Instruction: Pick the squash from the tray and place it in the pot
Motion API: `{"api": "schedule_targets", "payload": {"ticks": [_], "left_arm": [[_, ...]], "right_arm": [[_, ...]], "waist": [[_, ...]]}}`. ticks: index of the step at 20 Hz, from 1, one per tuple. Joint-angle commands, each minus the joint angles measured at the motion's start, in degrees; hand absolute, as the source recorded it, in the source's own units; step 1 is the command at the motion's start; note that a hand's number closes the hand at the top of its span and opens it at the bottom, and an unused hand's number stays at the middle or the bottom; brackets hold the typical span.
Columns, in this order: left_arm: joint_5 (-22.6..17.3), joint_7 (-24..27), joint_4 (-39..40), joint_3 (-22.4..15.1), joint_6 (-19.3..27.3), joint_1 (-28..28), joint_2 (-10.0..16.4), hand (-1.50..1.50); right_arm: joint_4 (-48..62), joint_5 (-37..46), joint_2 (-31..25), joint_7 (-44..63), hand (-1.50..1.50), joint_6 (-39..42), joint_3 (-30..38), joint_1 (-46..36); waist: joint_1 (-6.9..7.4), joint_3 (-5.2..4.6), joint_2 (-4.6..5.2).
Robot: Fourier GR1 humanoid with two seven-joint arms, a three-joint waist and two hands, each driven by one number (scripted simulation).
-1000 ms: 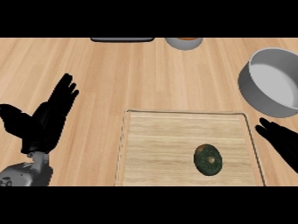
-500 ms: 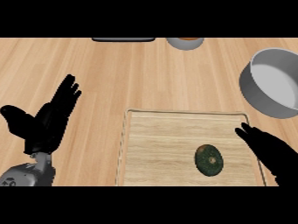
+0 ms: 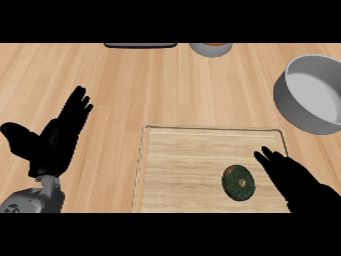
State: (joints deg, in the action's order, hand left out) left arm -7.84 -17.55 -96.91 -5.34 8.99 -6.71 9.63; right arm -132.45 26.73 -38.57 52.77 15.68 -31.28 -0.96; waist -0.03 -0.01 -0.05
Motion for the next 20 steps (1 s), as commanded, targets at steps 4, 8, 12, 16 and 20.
{"api": "schedule_targets", "payload": {"ticks": [4, 8, 12, 16, 20], "left_arm": [[2.34, -1.2, 1.92, 1.02, 0.6, -3.65, -1.61, 0.0], [0.6, 2.27, 3.77, 3.35, -2.67, -1.36, -1.09, 0.0], [1.82, -2.17, 2.01, 2.1, -1.07, -4.22, -2.15, 0.0], [3.39, -3.79, -0.2, 1.01, 0.17, -4.19, -2.82, 0.0], [1.44, -1.62, -2.26, 3.3, -2.59, 0.73, -1.36, 0.0]], "right_arm": [[3.91, 4.84, 10.25, 1.6, -1.5, 4.26, -1.12, -4.54], [2.54, 7.52, 13.23, 3.49, -1.5, 5.71, -1.26, -2.28], [8.62, 10.14, 14.16, 0.9, -1.5, 4.57, -0.79, -1.43], [13.12, 11.03, 18.32, 5.77, -1.5, 8.2, -0.38, -7.01], [20.13, 17.6, 18.55, -3.26, -1.5, 1.53, -3.16, -1.71]], "waist": [[0.09, -0.01, 0.06], [-0.05, -0.01, 0.04], [-0.09, 0.01, 0.05], [0.19, -0.01, 0.07], [0.17, 0.02, 0.04]]}}
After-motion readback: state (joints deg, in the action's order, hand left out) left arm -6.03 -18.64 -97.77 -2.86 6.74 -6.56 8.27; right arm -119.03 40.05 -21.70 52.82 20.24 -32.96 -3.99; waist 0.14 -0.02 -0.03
